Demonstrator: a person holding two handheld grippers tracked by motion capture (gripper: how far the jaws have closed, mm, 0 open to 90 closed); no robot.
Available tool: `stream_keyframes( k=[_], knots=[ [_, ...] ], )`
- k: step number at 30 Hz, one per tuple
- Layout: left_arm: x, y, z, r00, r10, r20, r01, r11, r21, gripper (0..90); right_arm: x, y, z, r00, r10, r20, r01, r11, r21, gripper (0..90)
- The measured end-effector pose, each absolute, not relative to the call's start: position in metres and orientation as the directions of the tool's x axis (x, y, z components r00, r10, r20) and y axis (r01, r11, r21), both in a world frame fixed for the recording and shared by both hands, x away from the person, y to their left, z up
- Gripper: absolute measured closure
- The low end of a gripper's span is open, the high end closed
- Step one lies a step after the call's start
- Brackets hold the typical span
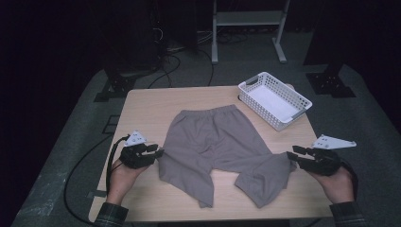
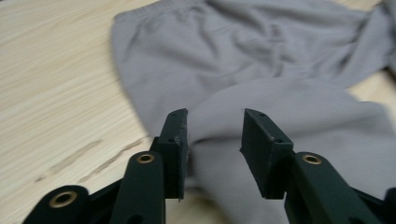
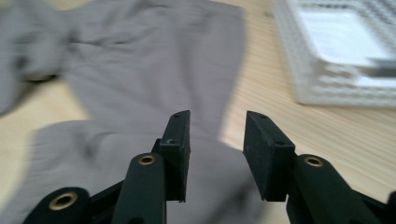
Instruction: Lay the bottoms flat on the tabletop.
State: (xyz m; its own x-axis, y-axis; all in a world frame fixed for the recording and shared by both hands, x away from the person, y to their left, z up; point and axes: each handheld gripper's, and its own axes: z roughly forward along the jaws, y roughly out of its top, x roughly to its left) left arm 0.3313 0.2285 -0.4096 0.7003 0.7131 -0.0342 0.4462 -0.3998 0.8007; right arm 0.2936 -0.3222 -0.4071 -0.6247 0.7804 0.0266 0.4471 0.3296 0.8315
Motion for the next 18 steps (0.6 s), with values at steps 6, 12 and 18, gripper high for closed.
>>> stream_keyframes(
  k=[6,12,18],
  knots=[
    [0.328,0.204,-0.418,0.743,0.667,-0.043,0.440,-0.440,0.783,53.8,0.274,-0.272,-0.422,-0.757,0.649,0.068,0.431,0.418,0.800,57.8],
    [0.336,0.186,-0.438,0.760,0.649,-0.037,0.458,-0.494,0.739,47.3,0.276,-0.232,-0.447,-0.816,0.572,0.079,0.437,0.523,0.732,57.9],
    [0.343,0.177,-0.452,0.770,0.637,-0.025,0.470,-0.542,0.697,45.8,0.287,-0.208,-0.468,-0.839,0.543,0.034,0.432,0.627,0.648,78.1]
  ],
)
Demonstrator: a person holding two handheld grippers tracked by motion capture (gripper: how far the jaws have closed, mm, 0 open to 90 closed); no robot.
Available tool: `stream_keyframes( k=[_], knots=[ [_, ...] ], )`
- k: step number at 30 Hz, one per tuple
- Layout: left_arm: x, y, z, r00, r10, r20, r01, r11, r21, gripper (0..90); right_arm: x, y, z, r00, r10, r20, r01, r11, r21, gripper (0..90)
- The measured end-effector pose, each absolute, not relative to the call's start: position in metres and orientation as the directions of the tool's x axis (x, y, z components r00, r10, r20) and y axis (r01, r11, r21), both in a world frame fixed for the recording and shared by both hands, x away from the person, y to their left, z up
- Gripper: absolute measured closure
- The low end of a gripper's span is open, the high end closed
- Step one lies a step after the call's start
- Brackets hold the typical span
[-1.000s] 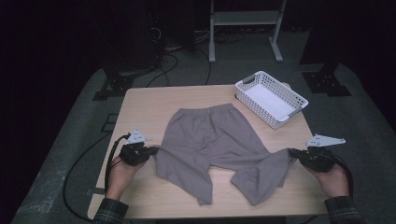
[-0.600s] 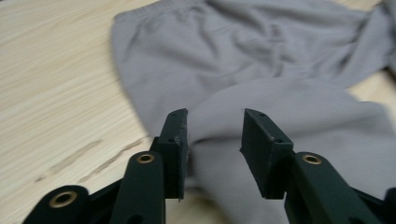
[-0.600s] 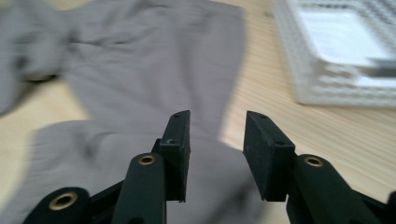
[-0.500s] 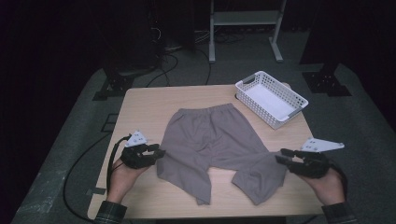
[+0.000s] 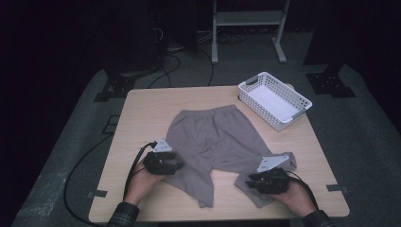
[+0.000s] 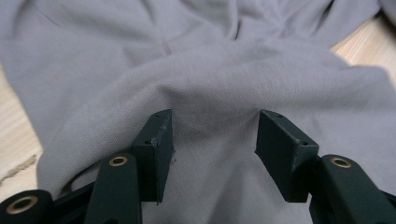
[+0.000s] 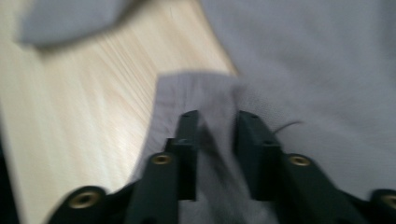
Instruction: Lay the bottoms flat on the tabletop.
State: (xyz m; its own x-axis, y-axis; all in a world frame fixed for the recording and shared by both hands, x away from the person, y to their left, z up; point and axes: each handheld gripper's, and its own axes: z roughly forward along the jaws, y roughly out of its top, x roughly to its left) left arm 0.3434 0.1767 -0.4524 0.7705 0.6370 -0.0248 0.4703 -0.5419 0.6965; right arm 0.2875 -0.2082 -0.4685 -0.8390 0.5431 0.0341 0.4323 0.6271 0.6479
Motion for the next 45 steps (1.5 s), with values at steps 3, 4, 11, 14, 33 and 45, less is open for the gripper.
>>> stream_keyframes(
  k=[3,4,11,14,33,45],
  knots=[
    [0.343,0.174,-0.456,0.777,0.629,-0.027,0.472,-0.552,0.687,45.8,0.287,-0.208,-0.469,-0.845,0.532,0.052,0.435,0.628,0.645,87.1],
    [0.343,0.174,-0.456,0.781,0.624,-0.026,0.470,-0.561,0.681,45.8,0.286,-0.208,-0.469,-0.851,0.521,0.062,0.433,0.631,0.644,87.4],
    [0.342,0.172,-0.458,0.788,0.615,-0.025,0.469,-0.574,0.671,45.8,0.259,-0.193,-0.468,-0.920,0.369,0.129,0.364,0.687,0.629,87.5],
    [0.342,0.172,-0.458,0.792,0.610,-0.020,0.466,-0.583,0.666,45.8,0.246,-0.182,-0.468,-0.936,0.313,0.158,0.341,0.705,0.621,87.5],
    [0.343,0.172,-0.459,0.793,0.609,-0.028,0.467,-0.578,0.669,45.9,0.288,-0.270,-0.418,-0.823,0.559,0.096,0.418,0.483,0.769,58.4],
    [0.342,0.173,-0.459,0.795,0.606,-0.028,0.465,-0.581,0.668,45.9,0.290,-0.244,-0.448,-0.879,0.436,0.194,0.441,0.587,0.679,85.6]
  ],
)
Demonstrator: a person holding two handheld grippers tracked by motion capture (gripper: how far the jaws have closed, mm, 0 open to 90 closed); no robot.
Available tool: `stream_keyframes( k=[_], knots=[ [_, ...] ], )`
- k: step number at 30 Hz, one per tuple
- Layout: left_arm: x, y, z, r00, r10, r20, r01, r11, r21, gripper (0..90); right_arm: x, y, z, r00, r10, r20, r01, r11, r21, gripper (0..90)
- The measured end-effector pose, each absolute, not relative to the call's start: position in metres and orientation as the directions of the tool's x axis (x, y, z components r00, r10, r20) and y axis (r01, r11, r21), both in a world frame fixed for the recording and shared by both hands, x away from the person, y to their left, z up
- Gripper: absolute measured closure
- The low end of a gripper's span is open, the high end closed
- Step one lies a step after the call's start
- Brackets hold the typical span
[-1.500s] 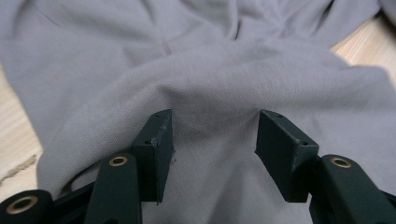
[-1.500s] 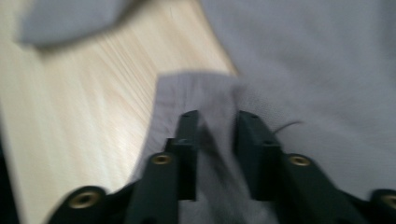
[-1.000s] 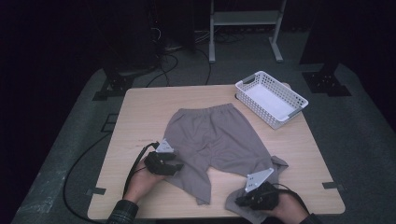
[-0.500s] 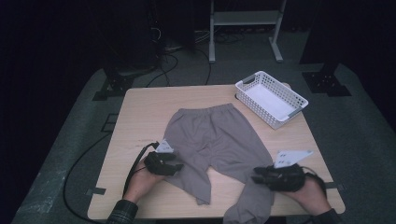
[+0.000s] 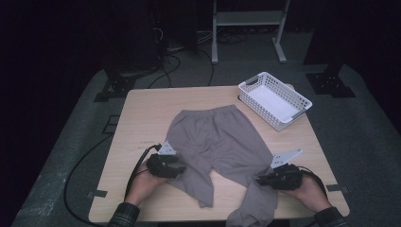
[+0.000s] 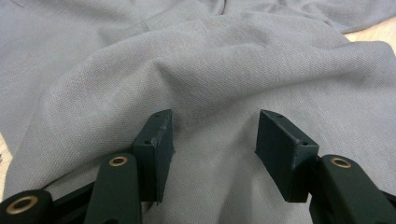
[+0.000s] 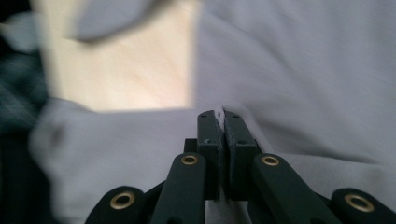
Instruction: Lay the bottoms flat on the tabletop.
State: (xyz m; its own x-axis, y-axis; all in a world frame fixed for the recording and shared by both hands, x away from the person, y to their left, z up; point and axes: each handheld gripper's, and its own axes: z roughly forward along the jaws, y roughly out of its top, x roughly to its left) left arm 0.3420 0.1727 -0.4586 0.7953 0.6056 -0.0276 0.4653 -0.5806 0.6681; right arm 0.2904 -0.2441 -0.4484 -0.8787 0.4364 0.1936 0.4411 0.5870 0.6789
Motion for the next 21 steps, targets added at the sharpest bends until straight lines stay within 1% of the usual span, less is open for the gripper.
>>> stream_keyframes(
  k=[4,9,13,17,21],
  knots=[
    [0.342,0.174,-0.458,0.794,0.607,-0.029,0.467,-0.580,0.667,46.0,0.269,-0.236,-0.430,-0.916,0.317,0.247,0.389,0.548,0.740,85.6],
    [0.341,0.174,-0.458,0.793,0.609,-0.035,0.471,-0.575,0.669,46.0,0.254,-0.241,-0.416,-0.935,0.263,0.237,0.345,0.527,0.777,85.3],
    [0.342,0.174,-0.456,0.791,0.611,-0.034,0.468,-0.567,0.678,46.1,0.251,-0.253,-0.412,-0.939,0.272,0.213,0.331,0.533,0.778,85.3],
    [0.343,0.174,-0.457,0.789,0.613,-0.044,0.472,-0.559,0.682,46.3,0.247,-0.271,-0.410,-0.930,0.318,0.187,0.339,0.538,0.771,85.2],
    [0.348,0.172,-0.456,0.789,0.613,-0.038,0.468,-0.561,0.683,46.4,0.249,-0.294,-0.417,-0.904,0.399,0.152,0.372,0.563,0.738,85.2]
  ],
)
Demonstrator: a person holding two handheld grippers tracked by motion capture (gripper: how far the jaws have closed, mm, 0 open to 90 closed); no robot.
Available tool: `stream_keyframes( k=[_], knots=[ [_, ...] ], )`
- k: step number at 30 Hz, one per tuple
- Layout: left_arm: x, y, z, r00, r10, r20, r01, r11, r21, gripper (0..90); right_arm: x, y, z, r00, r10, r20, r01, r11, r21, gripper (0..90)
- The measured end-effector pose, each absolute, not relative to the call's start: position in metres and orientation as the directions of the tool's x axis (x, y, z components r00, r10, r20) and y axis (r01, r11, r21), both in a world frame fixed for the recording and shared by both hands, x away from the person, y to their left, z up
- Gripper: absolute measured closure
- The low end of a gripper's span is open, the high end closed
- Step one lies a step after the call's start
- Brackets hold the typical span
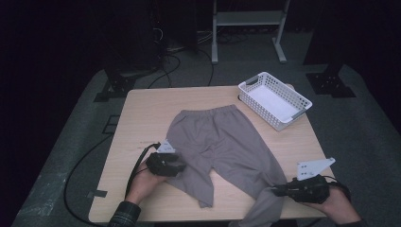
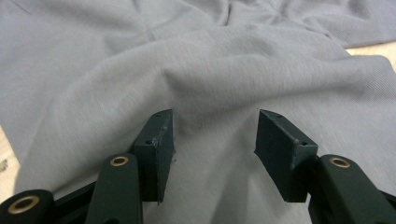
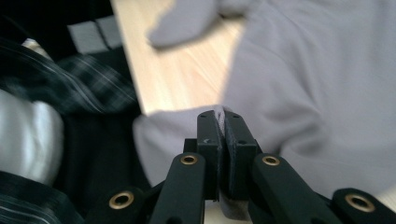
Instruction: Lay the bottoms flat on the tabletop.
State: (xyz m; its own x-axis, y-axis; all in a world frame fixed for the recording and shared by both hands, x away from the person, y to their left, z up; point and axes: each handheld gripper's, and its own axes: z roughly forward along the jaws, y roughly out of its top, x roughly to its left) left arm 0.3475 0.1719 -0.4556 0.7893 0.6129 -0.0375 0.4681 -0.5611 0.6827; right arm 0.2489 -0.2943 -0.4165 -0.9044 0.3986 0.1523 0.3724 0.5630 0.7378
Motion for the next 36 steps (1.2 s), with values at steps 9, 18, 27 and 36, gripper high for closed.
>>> stream_keyframes(
  k=[9,18,27,36],
  knots=[
    [0.349,0.172,-0.459,0.787,0.616,-0.033,0.476,-0.571,0.669,46.6,0.256,-0.346,-0.442,-0.843,0.521,0.136,0.482,0.619,0.620,80.6],
    [0.347,0.172,-0.458,0.786,0.617,-0.031,0.475,-0.572,0.669,46.5,0.256,-0.319,-0.413,-0.861,0.490,0.135,0.421,0.538,0.731,67.6],
    [0.343,0.171,-0.459,0.793,0.609,-0.030,0.471,-0.581,0.664,46.5,0.274,-0.232,-0.447,-0.917,0.390,0.083,0.359,0.719,0.595,64.7],
    [0.342,0.169,-0.461,0.794,0.607,-0.020,0.469,-0.592,0.655,46.4,0.274,-0.209,-0.458,-0.931,0.362,0.036,0.324,0.779,0.538,87.7]
  ],
)
